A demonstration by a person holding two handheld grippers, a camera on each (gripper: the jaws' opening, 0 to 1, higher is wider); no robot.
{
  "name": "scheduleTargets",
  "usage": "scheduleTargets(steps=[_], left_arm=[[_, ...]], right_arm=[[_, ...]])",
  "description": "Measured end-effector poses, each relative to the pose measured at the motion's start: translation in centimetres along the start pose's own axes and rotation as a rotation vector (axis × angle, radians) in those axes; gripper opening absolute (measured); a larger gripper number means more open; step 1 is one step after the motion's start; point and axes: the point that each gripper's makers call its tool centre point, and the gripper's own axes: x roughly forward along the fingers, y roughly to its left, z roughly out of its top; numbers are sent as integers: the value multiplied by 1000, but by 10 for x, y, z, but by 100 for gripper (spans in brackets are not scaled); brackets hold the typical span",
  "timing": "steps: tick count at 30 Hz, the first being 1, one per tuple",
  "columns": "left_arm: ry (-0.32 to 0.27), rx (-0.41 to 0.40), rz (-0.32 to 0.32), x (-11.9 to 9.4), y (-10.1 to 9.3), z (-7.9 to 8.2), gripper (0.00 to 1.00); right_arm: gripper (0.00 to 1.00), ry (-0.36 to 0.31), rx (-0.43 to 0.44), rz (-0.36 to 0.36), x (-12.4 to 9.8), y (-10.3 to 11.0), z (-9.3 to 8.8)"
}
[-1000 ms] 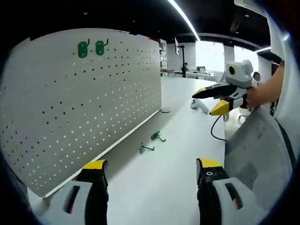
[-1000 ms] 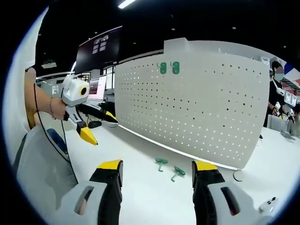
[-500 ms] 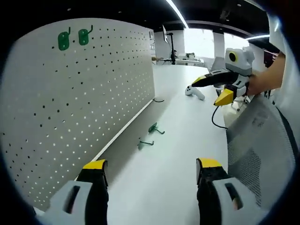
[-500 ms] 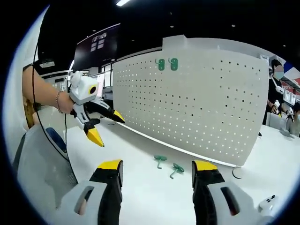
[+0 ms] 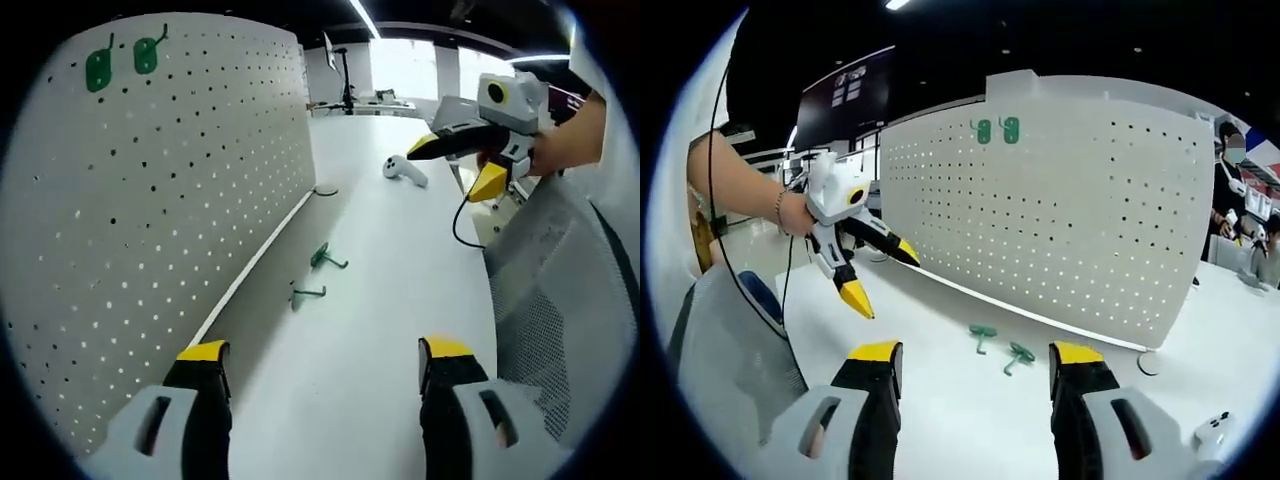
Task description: Insert the hook assembly into the mounting plate slot until the hook locks in place.
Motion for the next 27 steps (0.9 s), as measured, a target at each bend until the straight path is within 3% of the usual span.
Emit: scheduleTargets(steps=[8, 27], left_arm=[[35, 42, -34, 13, 5, 3, 78], [167, 167, -136, 46, 4, -8, 77]], right_arm=[[57, 8, 6, -13, -1, -3, -2], [57, 20, 13, -10, 0, -3, -5]])
